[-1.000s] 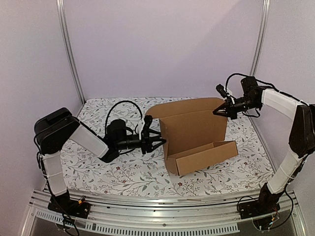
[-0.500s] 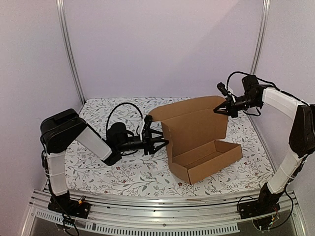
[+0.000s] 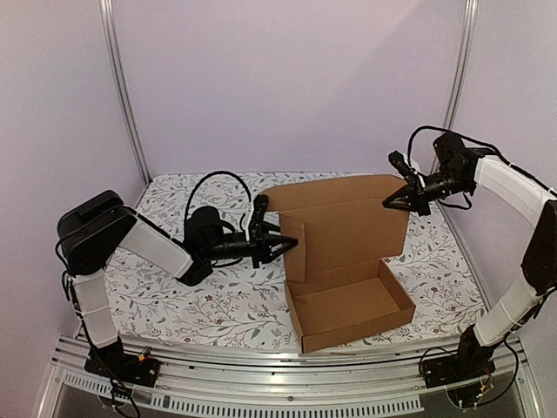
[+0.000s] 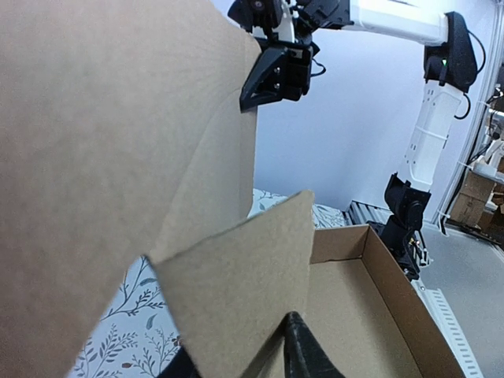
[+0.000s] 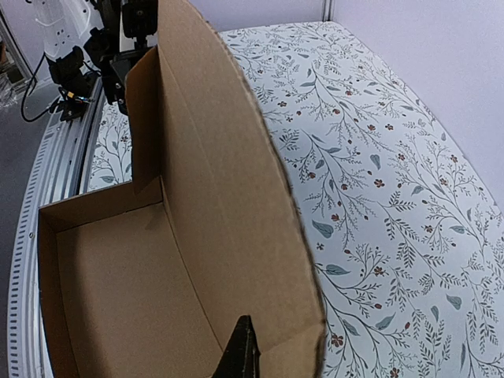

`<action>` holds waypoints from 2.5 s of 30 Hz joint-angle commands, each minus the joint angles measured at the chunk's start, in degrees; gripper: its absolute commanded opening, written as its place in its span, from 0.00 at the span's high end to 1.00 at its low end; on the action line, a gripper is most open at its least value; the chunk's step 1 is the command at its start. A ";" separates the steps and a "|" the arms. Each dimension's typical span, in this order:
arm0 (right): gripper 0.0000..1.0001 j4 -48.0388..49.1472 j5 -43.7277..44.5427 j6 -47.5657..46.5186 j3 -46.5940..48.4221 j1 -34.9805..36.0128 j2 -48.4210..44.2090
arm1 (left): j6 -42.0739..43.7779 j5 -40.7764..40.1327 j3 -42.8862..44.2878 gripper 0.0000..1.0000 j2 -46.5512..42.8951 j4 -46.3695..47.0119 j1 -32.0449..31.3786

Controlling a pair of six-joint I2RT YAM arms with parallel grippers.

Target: Fold the paper box

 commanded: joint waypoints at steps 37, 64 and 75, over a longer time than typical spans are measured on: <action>0.50 -27.00 -8.18 -20.01 2.63 -9.14 3.77 | 4.83 -5.04 -6.36 1.00 -18.93 -9.90 -0.05; 0.45 -35.35 -7.80 -25.43 5.29 -3.41 4.72 | 2.50 -7.60 -8.10 1.00 -19.99 -8.26 1.19; 0.38 -36.47 -11.77 -23.76 4.25 1.81 4.38 | 2.05 -9.66 -6.72 1.00 -18.30 -6.34 0.17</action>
